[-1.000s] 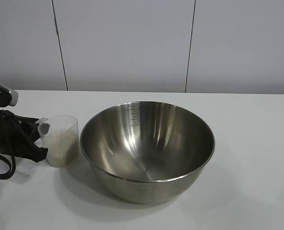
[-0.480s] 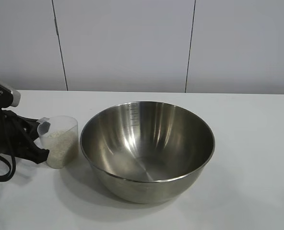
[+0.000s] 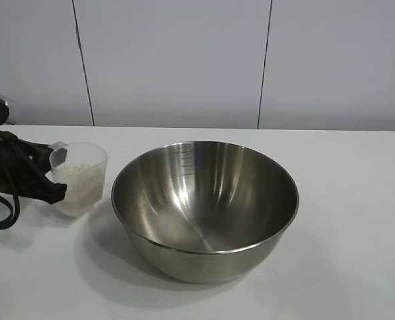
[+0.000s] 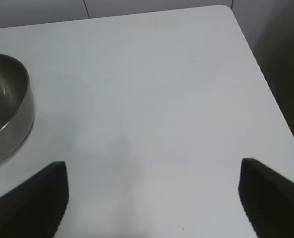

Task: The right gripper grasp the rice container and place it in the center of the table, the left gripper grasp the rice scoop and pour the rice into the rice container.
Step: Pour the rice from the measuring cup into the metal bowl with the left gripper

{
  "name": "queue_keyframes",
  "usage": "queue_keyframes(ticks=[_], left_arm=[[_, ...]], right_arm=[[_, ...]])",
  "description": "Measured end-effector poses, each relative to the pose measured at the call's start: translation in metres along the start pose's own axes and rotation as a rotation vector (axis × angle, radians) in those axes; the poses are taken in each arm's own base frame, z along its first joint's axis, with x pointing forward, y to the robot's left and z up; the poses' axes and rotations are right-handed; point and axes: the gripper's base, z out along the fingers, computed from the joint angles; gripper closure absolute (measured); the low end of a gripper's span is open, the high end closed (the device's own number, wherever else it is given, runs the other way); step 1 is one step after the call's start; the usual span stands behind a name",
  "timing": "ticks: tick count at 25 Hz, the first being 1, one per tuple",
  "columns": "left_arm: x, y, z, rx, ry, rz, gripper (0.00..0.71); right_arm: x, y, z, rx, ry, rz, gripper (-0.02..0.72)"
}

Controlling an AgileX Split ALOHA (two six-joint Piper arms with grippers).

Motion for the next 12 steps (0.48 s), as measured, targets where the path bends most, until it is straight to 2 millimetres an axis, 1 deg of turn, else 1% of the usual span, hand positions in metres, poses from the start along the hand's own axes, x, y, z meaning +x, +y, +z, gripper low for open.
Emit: queue_keyframes(ticks=[6, 12], left_arm=[[-0.021, 0.004, -0.005, 0.001, -0.063, 0.031, 0.7], [-0.055, 0.011, -0.016, -0.028, -0.169, 0.069, 0.7]], right_arm=[[0.0, 0.0, 0.0, 0.0, 0.001, 0.0, 0.064], [0.0, 0.0, 0.0, 0.0, 0.001, 0.0, 0.064]])
